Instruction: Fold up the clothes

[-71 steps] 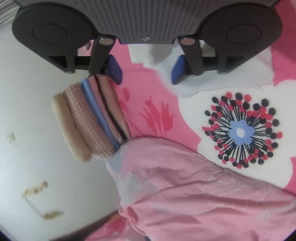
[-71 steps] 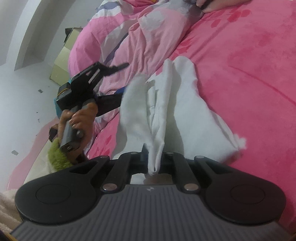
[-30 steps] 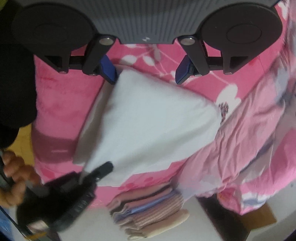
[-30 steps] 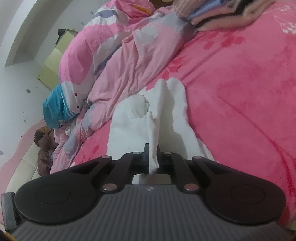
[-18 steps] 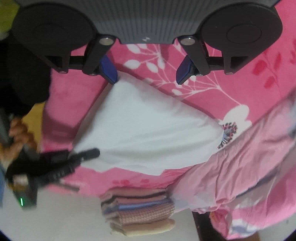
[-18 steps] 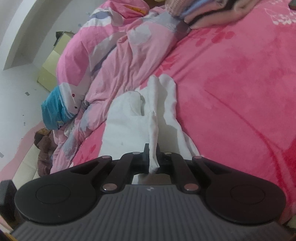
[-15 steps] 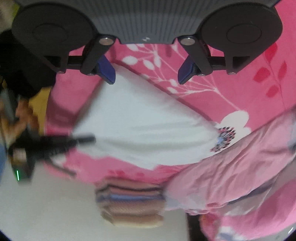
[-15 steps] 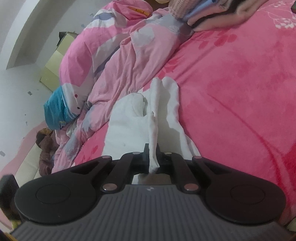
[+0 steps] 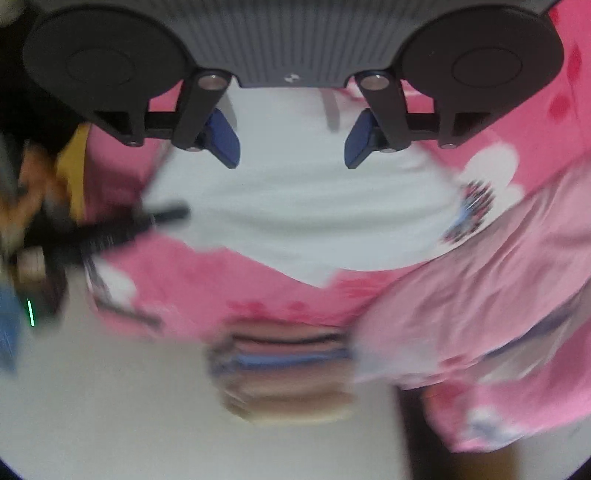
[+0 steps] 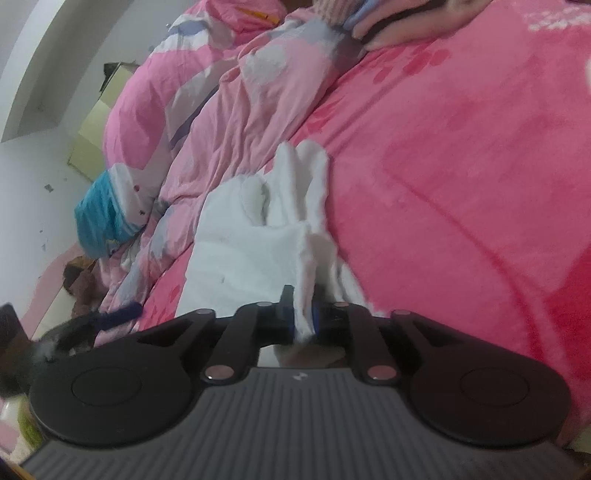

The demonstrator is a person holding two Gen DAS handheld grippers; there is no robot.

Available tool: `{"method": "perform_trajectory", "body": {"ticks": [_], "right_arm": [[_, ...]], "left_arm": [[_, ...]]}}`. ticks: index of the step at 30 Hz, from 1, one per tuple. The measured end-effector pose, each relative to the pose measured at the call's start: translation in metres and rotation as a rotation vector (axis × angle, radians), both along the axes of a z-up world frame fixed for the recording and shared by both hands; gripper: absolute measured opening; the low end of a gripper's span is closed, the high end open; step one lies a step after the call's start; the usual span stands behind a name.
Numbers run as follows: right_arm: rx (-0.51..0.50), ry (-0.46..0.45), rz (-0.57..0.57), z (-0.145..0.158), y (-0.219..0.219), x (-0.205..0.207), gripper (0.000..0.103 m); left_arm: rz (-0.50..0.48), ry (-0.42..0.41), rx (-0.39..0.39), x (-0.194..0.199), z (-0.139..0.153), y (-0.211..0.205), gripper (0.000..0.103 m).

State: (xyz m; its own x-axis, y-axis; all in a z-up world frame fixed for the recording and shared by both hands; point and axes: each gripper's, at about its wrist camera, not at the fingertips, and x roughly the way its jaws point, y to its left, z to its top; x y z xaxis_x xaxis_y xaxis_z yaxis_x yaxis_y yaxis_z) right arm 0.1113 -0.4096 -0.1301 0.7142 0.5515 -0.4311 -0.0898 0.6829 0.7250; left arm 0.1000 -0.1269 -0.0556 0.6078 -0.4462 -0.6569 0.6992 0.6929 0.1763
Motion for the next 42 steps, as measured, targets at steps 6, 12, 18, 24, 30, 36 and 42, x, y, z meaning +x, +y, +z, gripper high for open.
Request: {"method": "perform_trajectory", "body": {"ticks": [6, 12, 18, 24, 30, 36, 42], "right_arm": [[-0.105, -0.086, -0.082, 0.032, -0.024, -0.027, 0.024], [-0.341, -0.269, 0.062, 0.069, 0.024, -0.039, 0.017], [-0.544, -0.207, 0.188, 0.042, 0.067, -0.018, 0.014], [-0.561, -0.166, 0.182, 0.024, 0.067, -0.013, 0.011], [-0.526, -0.177, 0.168, 0.019, 0.064, -0.016, 0.011], [-0.508, -0.183, 0.168, 0.017, 0.062, -0.017, 0.011], [-0.477, -0.179, 0.166, 0.016, 0.058, -0.017, 0.011]], "left_arm": [[-0.048, -0.036, 0.079, -0.012, -0.024, -0.012, 0.058], [-0.065, -0.048, 0.085, -0.013, -0.032, -0.012, 0.063], [-0.031, -0.011, 0.003, 0.017, -0.022, -0.008, 0.064], [0.003, 0.026, -0.079, 0.046, -0.011, -0.003, 0.065], [0.043, 0.083, -0.145, 0.089, -0.005, -0.003, 0.047], [0.120, 0.200, -0.146, 0.172, -0.025, -0.020, 0.030], [0.182, 0.194, -0.141, 0.223, -0.030, -0.035, 0.030]]}}
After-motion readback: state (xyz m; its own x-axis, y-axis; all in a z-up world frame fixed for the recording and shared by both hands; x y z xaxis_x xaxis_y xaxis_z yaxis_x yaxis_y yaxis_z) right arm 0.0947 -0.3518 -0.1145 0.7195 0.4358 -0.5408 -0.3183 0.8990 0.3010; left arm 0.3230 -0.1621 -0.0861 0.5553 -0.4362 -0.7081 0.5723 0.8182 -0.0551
